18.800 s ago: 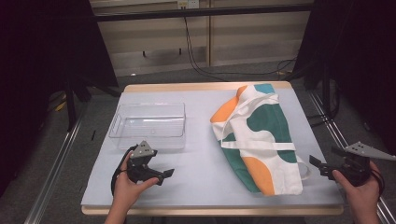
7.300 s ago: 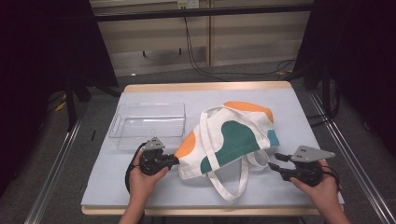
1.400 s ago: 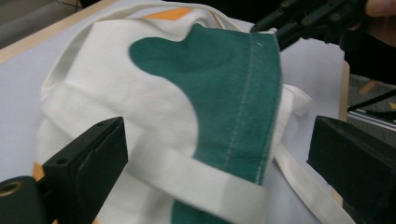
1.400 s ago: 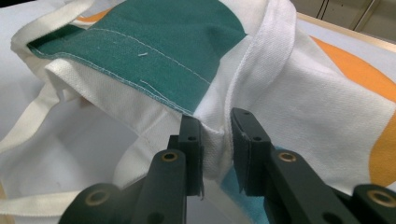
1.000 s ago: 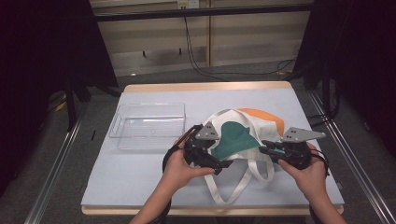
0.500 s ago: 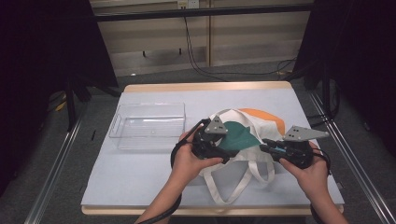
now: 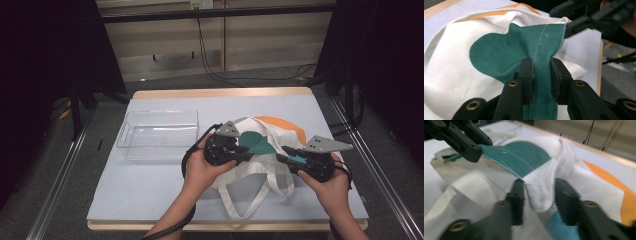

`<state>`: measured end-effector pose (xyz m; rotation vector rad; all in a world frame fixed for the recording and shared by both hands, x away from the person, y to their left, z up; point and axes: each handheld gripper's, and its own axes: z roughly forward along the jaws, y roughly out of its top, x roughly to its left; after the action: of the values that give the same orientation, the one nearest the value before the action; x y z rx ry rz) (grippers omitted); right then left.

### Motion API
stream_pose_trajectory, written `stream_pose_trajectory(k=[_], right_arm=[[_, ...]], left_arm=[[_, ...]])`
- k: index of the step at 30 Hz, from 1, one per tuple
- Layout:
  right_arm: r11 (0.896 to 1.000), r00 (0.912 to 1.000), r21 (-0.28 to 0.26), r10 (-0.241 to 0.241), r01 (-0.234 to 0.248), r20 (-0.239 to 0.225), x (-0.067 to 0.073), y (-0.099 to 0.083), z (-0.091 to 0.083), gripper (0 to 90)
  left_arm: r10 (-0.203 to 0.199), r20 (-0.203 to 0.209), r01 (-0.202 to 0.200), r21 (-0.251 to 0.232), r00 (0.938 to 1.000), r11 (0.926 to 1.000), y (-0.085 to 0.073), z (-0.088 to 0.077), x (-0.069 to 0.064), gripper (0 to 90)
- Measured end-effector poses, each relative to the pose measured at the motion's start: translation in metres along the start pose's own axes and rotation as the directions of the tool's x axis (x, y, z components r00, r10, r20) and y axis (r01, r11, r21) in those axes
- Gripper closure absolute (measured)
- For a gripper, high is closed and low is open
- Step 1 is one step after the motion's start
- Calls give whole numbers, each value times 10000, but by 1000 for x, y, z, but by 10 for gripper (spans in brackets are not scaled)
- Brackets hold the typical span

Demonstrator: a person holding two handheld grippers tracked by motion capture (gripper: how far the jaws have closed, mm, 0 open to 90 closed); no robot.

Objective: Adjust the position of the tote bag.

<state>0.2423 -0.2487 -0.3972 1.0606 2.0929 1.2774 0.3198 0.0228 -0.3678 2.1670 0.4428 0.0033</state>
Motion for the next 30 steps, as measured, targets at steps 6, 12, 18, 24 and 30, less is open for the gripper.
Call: stream_pose_trajectory(k=[6,12,18,24,30], right_arm=[[9942,9966,-683,-827,829,66,13,-4,-15,532],[9927,9950,-701,-992,983,-94,20,-6,-21,519],[9904,9903,-644,-1261,1223,-576,28,-6,-19,492],[9878,9870,-506,-1503,1475,-569,32,-10,-1,329],[9861,9858,72,-1660,1663,-251,25,-17,22,146]], left_arm=[[-427,72,428,-162,9991,9990,5,-5,8,748],[-582,-14,582,-231,9983,9980,9,-6,9,748],[-744,-96,743,-104,9972,9972,12,-9,12,748],[-761,-93,760,-93,9971,9971,13,-8,13,748],[-761,-112,760,-25,9970,9971,14,-10,13,748]])
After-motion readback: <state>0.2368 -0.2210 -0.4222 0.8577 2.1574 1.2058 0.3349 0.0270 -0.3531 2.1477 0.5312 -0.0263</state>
